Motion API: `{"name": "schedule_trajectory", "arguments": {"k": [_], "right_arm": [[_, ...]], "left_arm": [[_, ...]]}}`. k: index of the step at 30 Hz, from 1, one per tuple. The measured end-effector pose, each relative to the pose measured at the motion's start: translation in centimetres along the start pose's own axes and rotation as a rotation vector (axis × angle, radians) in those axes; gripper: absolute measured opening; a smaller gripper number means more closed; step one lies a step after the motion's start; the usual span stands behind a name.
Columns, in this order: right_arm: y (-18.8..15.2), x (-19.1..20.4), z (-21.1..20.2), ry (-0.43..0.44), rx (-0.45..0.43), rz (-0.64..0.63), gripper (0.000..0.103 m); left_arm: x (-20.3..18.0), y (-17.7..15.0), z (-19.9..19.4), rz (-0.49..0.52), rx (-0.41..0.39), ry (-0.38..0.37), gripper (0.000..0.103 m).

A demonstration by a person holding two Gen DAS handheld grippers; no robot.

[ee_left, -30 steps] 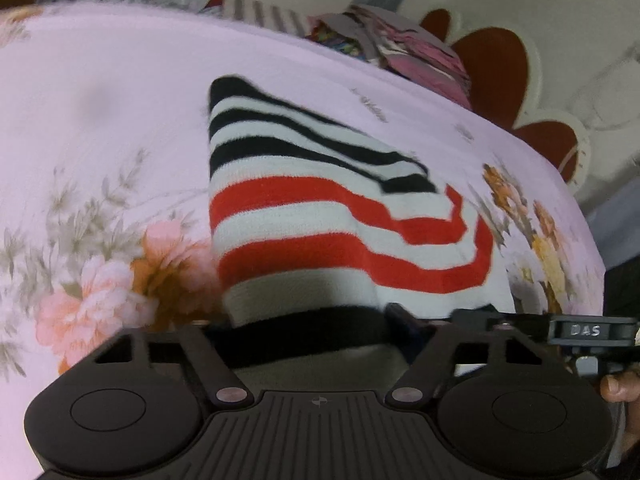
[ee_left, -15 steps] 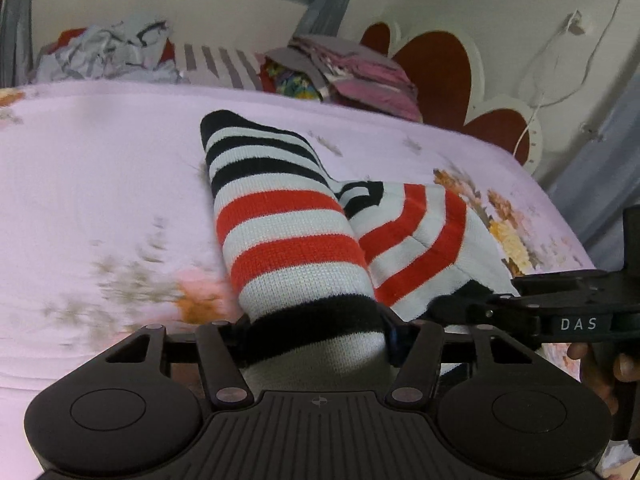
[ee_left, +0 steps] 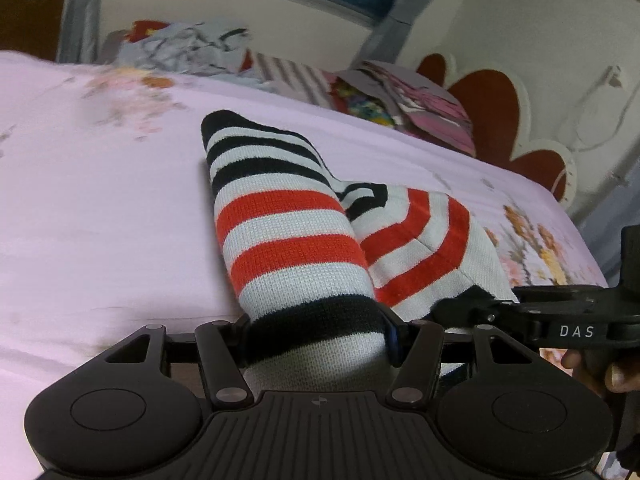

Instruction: Fold small clothes

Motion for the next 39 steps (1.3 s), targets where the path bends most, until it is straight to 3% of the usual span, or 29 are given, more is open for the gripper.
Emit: {"name": "schedule_trajectory", "arguments": {"k": [4,8,11,14,16,18,19,20,21,22,23,25,27,29,31,35,39], "right_arm": [[-0.2,1.2,3.2,0.006,0.016,0.003,0.034],[-2.7,-0.8,6.0,-0.046,0.076,0.059,0.036],[-3.5,-2.3,6.0,-0.013,0.042,0.181,0.039],[-3.3,-2.3,5.5,-0.038,0.036,0.168,0.039],[-2.9,-2.0,4.8,-0.078,0.043,0.134,0.044],[-1.5,-1.2,3.1,-0.185,-0.014,0.026,0.064],[-0.7,-0.8,2.0,-0.226,-0.063,-0.047,0.068],[-0.1,-0.3,1.6,-0.236,-0.089,-0.092,0.066],[0.8,0.1,1.5,-0.237,-0.099,-0.124,0.061],[1.4,0.2,1.7,-0.239,-0.102,-0.138,0.057],[2.1,0.4,2.3,-0.247,-0.097,-0.153,0.047],[2.8,0.8,4.0,-0.237,-0.073,-0.168,0.038],[2.7,0.9,5.8,-0.234,-0.027,-0.191,0.023],[0.9,0.2,7.9,-0.286,0.075,-0.229,0.023],[0.7,-0.4,8.1,-0.298,0.065,-0.2,0.026],[0.5,-0.3,7.6,-0.319,0.056,-0.19,0.026],[0.7,1.7,4.4,-0.338,0.002,-0.239,0.026]], "left_arm": [[3.9,-0.8,0.4,-0.039,0.001,0.008,0.058],[7.4,-2.9,1.6,-0.103,0.021,0.028,0.073],[7.3,-3.3,2.0,-0.084,0.01,0.021,0.073],[7.1,-2.9,2.2,-0.062,0.022,0.022,0.074],[7.4,-2.5,1.3,-0.058,0.02,0.031,0.079],[8.2,-1.4,-0.8,-0.037,-0.028,0.059,0.079],[8.7,-0.6,-1.8,-0.004,-0.055,0.092,0.079],[8.7,0.2,-2.2,0.036,-0.082,0.113,0.078],[8.5,1.3,-2.3,0.071,-0.117,0.122,0.072],[8.4,2.2,-2.1,0.081,-0.133,0.12,0.064],[8.1,3.0,-1.6,0.077,-0.132,0.106,0.052],[7.1,3.9,0.0,0.096,-0.108,0.069,0.05],[6.3,3.1,2.2,0.148,-0.022,0.058,0.05],[5.7,1.7,3.9,0.234,0.039,0.09,0.05],[5.3,1.2,4.4,0.292,0.038,0.111,0.05],[4.9,1.4,4.1,0.302,0.037,0.121,0.05],[4.3,1.6,0.8,0.29,-0.018,0.109,0.05]]}}
Point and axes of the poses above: each gripper's, at about its wrist camera, not at the fingertips, and z roughly the way its jaws point, x to its left, y to its top, the point moved 10 cm from there along z, roughly the way its jaws point, and after that the axes turned 6 degrees about -x, right-handed, at the moved point
